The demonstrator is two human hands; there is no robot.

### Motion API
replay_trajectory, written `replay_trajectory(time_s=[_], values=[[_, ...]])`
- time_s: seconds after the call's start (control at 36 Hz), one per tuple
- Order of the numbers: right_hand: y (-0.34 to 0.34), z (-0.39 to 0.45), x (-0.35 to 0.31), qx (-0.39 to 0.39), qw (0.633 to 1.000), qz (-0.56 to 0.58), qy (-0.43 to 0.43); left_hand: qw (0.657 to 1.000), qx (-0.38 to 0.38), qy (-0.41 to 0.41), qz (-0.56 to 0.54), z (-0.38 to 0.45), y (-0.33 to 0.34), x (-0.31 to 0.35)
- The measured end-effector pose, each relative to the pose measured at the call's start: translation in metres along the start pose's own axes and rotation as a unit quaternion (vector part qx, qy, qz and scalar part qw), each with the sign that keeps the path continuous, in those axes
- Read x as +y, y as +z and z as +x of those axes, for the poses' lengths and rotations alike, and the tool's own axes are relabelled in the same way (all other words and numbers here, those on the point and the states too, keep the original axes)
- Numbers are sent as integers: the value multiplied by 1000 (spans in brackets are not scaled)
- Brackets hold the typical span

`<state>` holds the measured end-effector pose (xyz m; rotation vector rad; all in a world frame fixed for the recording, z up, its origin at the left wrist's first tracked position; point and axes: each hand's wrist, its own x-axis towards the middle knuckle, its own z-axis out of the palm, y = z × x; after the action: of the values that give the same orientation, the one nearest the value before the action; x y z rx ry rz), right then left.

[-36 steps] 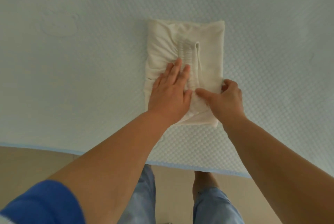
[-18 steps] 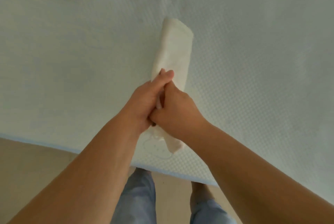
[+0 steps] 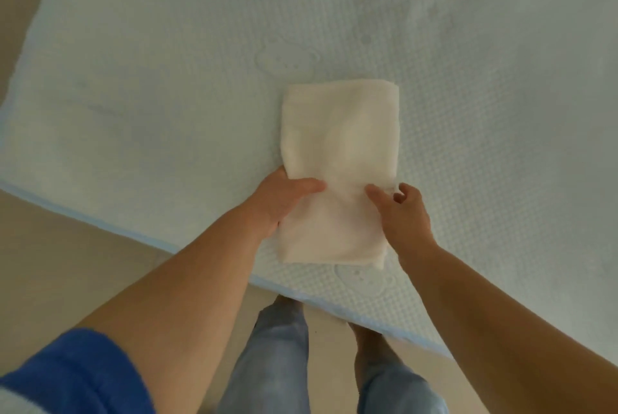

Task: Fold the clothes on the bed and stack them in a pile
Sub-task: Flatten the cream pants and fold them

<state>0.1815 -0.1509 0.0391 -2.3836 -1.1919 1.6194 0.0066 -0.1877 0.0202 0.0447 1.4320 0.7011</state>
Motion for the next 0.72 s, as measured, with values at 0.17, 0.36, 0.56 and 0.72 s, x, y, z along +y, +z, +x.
replay_trajectory(time_s=[0.17,0.36,0.56,0.72], values=[[1,11,9,-134,977,152,61,995,83,45,20,6,-1,-7],[-16,0,27,-217,938,261,76,996,4,-54,-74,-13,1,-9],[-63,-34,0,-242,938,246,21,988,-41,-77,-125,-67,23,11],[-99,-58,-29,-272,933,237,2,990,-23,-60,-129,-111,41,34]])
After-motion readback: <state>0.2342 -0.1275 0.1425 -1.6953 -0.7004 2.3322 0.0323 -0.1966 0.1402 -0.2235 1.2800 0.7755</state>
